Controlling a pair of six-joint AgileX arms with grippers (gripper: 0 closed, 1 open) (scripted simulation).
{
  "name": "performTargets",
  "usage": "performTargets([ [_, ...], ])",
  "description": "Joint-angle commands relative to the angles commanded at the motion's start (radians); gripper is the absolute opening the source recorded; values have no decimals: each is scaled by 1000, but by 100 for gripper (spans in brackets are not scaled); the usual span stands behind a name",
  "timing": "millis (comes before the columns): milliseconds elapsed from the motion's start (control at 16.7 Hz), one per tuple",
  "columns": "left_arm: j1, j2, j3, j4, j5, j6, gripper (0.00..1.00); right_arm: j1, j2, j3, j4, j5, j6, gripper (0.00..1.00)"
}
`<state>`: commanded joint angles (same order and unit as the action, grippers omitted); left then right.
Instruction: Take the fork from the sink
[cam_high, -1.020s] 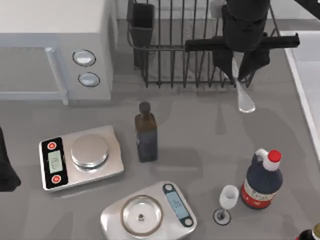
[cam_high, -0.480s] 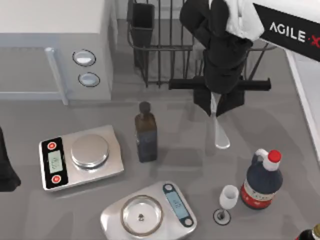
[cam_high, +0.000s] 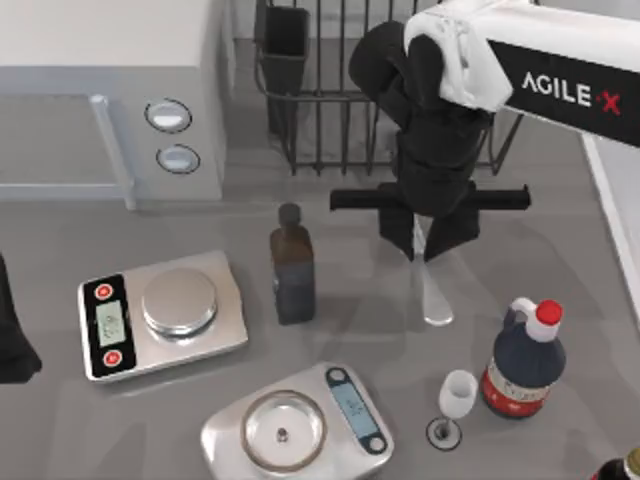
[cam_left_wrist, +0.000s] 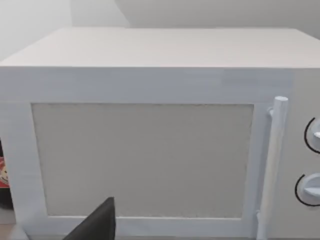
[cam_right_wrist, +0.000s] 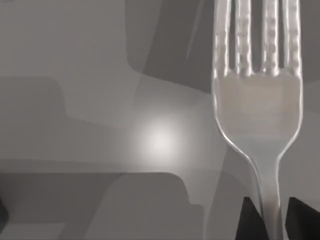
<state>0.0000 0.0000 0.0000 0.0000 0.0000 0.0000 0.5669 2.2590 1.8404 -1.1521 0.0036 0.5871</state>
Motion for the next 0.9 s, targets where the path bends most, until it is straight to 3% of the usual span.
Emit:
performTargets([
  [780, 0, 0, 0, 0, 0, 0, 100, 0, 0, 0, 0, 0, 0, 98],
  [900, 0, 0, 0, 0, 0, 0, 100, 0, 0, 0, 0, 0, 0, 100],
])
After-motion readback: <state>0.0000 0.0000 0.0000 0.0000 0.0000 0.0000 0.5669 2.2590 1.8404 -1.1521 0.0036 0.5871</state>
